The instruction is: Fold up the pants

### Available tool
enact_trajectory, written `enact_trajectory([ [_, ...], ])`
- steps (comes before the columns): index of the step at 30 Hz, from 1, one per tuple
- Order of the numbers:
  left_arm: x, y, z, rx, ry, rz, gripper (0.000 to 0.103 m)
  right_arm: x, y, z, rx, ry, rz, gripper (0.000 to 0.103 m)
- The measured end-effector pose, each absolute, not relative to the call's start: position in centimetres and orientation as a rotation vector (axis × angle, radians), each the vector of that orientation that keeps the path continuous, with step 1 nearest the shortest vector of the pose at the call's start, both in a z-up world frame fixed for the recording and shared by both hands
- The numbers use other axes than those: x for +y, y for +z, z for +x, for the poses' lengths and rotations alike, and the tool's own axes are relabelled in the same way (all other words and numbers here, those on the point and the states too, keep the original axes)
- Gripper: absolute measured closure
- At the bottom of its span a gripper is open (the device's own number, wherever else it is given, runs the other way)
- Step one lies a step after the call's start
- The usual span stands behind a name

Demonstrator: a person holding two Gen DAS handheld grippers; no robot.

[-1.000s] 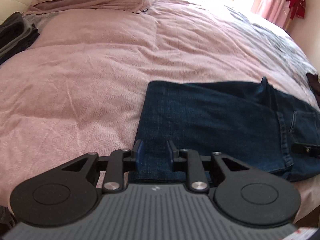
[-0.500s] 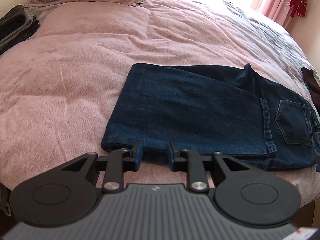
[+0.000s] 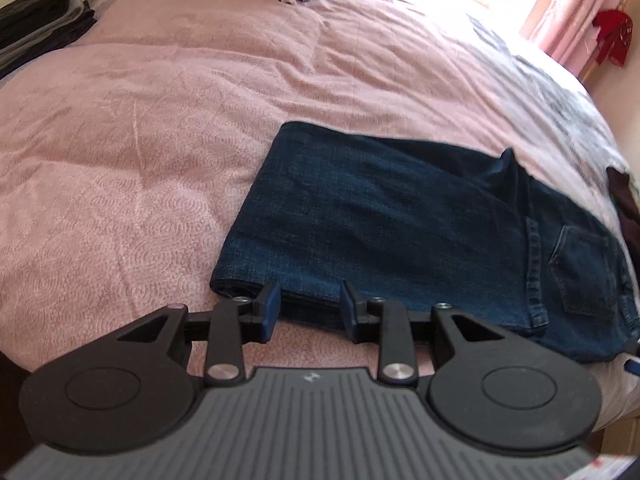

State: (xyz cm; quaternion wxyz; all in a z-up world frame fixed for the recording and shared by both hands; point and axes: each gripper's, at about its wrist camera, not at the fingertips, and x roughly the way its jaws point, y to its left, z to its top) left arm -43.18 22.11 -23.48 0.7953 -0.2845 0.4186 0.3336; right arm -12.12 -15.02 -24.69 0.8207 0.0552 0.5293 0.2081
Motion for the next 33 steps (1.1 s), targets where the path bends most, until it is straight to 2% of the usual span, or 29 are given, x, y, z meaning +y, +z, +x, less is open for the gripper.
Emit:
enact_trajectory([
  [3,22.4,-24.3,-43.1,0.923,0.713,-0.631,0.076,-14.8,-24.5,-12.1,1.148,0.436,0.120,0.053],
  [8,23.1,-22.2,-44.1,0.901,0.673,-0.599,0.075,-14.8,-23.7,-11.8,1.138,0.369,0.123,0.053],
  [10,24.3,-21.8,-44.4,0.895,0.671,-0.598,0.072,-14.5,-23.3,-11.8,1.136,0.352,0.134,0.053],
  [12,25.8,-21.8,-44.6,0.886,0.682,-0.611,0.064,-14.0,-23.2,-11.9,1.140,0.341,0.146,0.053],
  [17,29.1,-23.9,-44.6,0.902,0.651,-0.680,0.058,-12.9,-23.4,-12.1,1.144,0.304,0.144,0.053],
  [27,31.8,-27.5,-44.6,0.874,0.522,-0.861,0.058,-13.1,-24.3,-11.7,1.143,0.176,0.157,0.053],
  [33,32.6,-28.4,-44.3,0.855,0.463,-0.896,0.054,-12.0,-24.9,-12.5,1.160,0.175,0.160,0.053],
])
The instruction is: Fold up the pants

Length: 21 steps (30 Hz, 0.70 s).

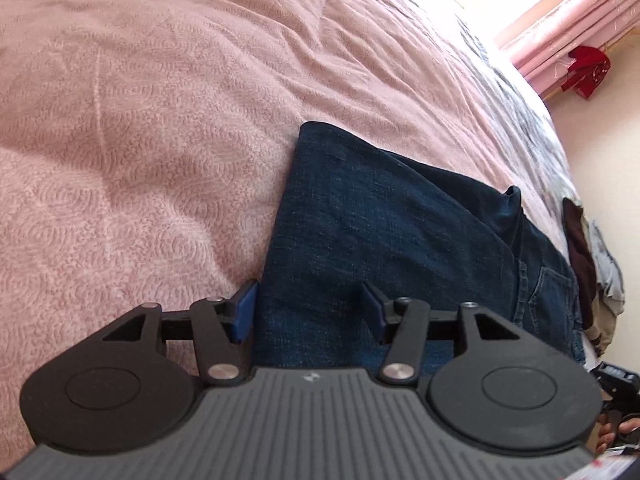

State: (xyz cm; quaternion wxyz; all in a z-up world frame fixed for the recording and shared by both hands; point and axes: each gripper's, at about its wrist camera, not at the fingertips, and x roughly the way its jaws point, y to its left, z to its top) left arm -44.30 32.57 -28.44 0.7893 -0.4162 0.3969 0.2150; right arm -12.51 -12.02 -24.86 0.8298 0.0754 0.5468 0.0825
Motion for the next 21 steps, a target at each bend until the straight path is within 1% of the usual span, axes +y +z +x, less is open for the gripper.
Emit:
enact_trajectory([
  [5,33.1,-28.5,-44.4,0.850,0.404,-0.910,0.053,-11.7,-24.8,-12.6,1.138,0.162,0.113,0.053],
  [7,33.1,-28.4,-44.7,0.854,0.391,-0.909,0.055,-12.0,-24.6,-12.4,1.133,0.151,0.117,0.053],
  [8,33.2,-28.4,-45.0,0.854,0.384,-0.918,0.058,-12.2,-24.6,-12.4,1.130,0.146,0.122,0.053],
  [9,33.3,-28.6,-45.4,0.852,0.378,-0.931,0.064,-12.3,-24.5,-12.3,1.128,0.145,0.126,0.053],
  [10,33.3,-28.8,-45.9,0.850,0.377,-0.949,0.066,-12.5,-24.4,-12.2,1.128,0.146,0.127,0.053],
  [13,33.5,-29.6,-46.9,0.819,0.361,-1.031,0.066,-12.8,-24.5,-12.1,1.125,0.153,0.120,0.053],
  [16,33.2,-30.4,-48.0,0.726,0.415,-1.164,0.066,-13.3,-24.9,-12.0,1.129,0.166,0.133,0.053],
  [21,31.4,-31.7,-51.1,0.471,0.564,-1.418,0.066,-14.0,-25.4,-11.5,1.141,0.216,0.141,0.053],
])
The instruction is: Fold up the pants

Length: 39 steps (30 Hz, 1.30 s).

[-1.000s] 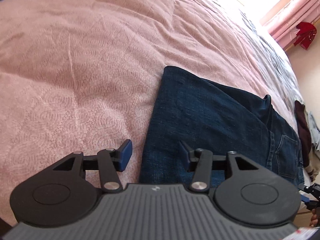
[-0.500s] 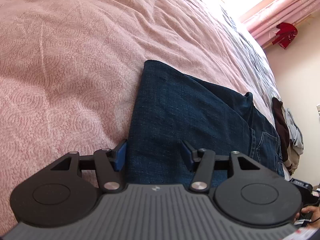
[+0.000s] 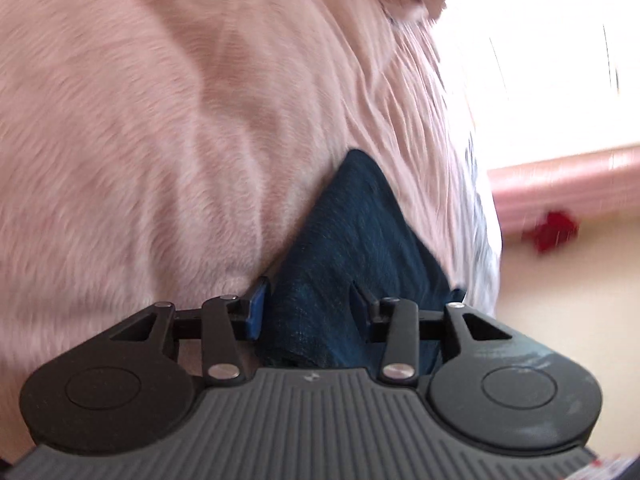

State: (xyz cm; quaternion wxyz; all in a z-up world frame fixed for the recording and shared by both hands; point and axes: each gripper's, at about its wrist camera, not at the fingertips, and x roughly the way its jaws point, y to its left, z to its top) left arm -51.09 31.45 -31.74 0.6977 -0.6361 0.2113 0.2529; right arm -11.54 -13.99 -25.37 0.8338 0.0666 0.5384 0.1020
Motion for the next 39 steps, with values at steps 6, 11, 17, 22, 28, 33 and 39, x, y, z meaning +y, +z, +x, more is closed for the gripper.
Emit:
enact_trajectory([
  [6,28.7,-31.5,-51.7,0.382,0.659,-1.455,0.066,-15.0,-25.5,-9.8,1.172,0.330,0.113,0.051],
  [11,27.0,-31.1,-50.1,0.394,0.739,-1.317,0.066,-16.0,-25.4,-8.8,1.199,0.415,0.107,0.049],
  [17,24.7,-30.2,-48.7,0.402,0.841,-1.154,0.081,-16.9,-24.2,-7.9,1.158,0.430,0.039,0.048],
  [22,23.0,-26.5,-46.8,0.480,0.878,-0.893,0.090,-18.7,-23.6,-6.4,1.151,0.479,0.028,0.047],
  [28,18.6,-16.8,-41.4,0.419,0.786,-0.554,0.091,-22.7,-22.1,-4.0,1.119,0.441,0.053,0.047],
  [33,10.8,-9.7,-34.4,0.333,0.539,-0.322,0.091,-26.6,-20.6,-1.4,1.091,0.401,0.140,0.047],
  [39,0.6,-8.2,-25.7,0.322,0.158,-0.354,0.079,-30.4,-19.0,0.5,1.048,0.366,0.183,0.047],
])
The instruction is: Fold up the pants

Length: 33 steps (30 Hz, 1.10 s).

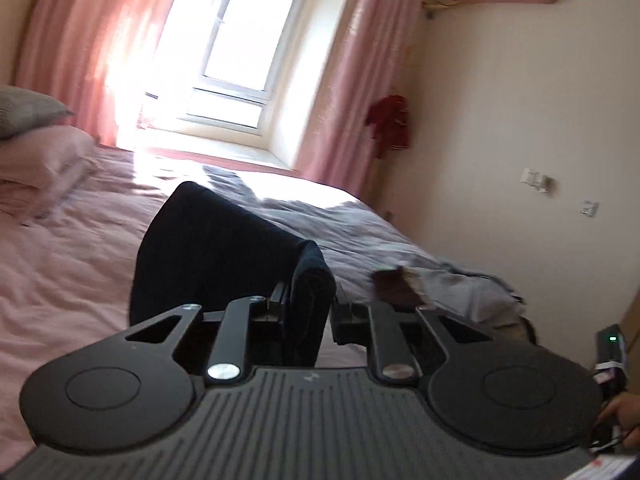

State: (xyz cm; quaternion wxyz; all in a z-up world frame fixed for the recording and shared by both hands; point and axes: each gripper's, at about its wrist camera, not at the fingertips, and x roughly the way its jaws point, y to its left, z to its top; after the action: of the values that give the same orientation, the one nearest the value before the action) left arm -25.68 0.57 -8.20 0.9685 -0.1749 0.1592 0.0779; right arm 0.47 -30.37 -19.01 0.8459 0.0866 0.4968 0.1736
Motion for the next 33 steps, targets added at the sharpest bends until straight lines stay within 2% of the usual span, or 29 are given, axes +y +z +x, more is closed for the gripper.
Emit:
enact_trajectory([
  [1,-0.6,-9.0,-24.0,0.352,0.075,-0.400,0.071,-30.8,-19.0,0.6,1.045,0.359,0.185,0.047],
  [2,-1.7,-10.2,-22.2,0.405,-0.015,-0.454,0.058,-31.3,-19.0,0.8,1.048,0.351,0.189,0.047],
  [6,-2.7,-14.1,-19.8,0.558,-0.034,-0.506,0.060,-32.2,-19.8,0.7,1.057,0.376,0.223,0.047],
  [12,4.6,-18.7,-22.5,0.703,0.229,-0.521,0.064,-27.9,-22.3,1.8,1.074,0.690,0.433,0.047],
  [17,9.7,-21.1,-25.4,0.755,0.427,-0.567,0.064,-20.7,-25.0,4.1,1.129,0.900,0.383,0.048],
  [19,10.7,-21.7,-25.9,0.770,0.473,-0.594,0.064,-19.0,-26.5,4.6,1.165,0.938,0.391,0.053],
  [20,10.7,-22.0,-26.3,0.772,0.478,-0.607,0.064,-18.4,-27.3,4.8,1.196,0.958,0.402,0.060],
  [22,10.6,-22.5,-26.5,0.783,0.480,-0.628,0.064,-17.7,-28.6,4.9,1.235,0.950,0.376,0.066],
  [24,10.3,-23.1,-26.5,0.796,0.469,-0.635,0.064,-18.0,-28.8,4.8,1.247,0.933,0.393,0.090],
  [25,10.0,-23.3,-26.3,0.806,0.463,-0.633,0.064,-18.4,-28.4,4.7,1.252,0.952,0.429,0.098],
  [30,8.7,-23.1,-25.2,0.810,0.409,-0.564,0.064,-20.6,-24.7,3.3,1.213,0.866,0.383,0.100],
  [33,8.2,-22.9,-24.1,0.819,0.373,-0.519,0.064,-21.8,-25.9,3.5,1.238,0.771,0.383,0.100],
])
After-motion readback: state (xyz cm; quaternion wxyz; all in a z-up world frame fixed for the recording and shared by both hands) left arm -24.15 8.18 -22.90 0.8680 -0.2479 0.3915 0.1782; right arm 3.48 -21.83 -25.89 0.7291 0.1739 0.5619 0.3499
